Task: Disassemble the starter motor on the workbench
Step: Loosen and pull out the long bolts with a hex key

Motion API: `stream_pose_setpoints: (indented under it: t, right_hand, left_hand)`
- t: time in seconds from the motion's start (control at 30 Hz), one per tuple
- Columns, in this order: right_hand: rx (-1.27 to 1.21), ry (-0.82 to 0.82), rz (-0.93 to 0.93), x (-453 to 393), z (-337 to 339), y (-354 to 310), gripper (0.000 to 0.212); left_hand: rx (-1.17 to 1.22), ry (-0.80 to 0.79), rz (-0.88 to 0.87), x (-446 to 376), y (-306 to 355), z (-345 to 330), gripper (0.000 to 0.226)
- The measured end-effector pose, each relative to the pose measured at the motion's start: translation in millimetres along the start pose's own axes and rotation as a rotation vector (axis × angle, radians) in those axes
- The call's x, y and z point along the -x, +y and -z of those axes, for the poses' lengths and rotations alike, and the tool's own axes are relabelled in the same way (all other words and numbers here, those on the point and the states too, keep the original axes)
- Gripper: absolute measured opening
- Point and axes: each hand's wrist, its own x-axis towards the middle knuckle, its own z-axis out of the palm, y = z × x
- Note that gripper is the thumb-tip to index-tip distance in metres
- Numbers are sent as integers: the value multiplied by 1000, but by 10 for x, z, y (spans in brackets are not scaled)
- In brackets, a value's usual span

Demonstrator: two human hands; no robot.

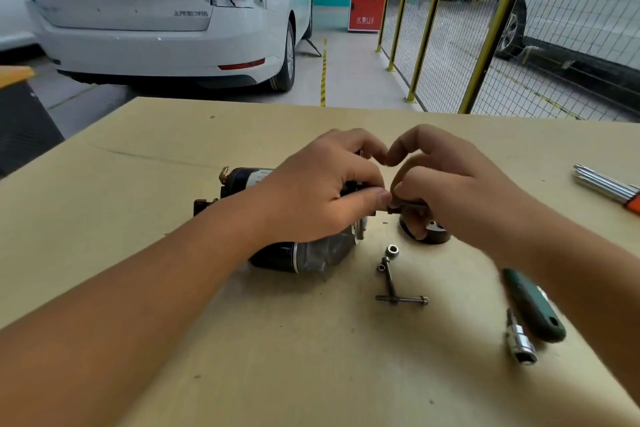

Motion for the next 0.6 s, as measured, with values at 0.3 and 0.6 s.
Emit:
stream_pose_setpoints:
  t: [0.3, 0.6]
  right_hand:
    - [416, -561, -63, 59, 765, -54, 48]
    - [421, -610, -51, 47, 707, 65, 27]
  left_hand:
    - [79, -17, 52, -7, 26, 30, 17]
    - [23, -22, 42, 6, -13, 3, 23]
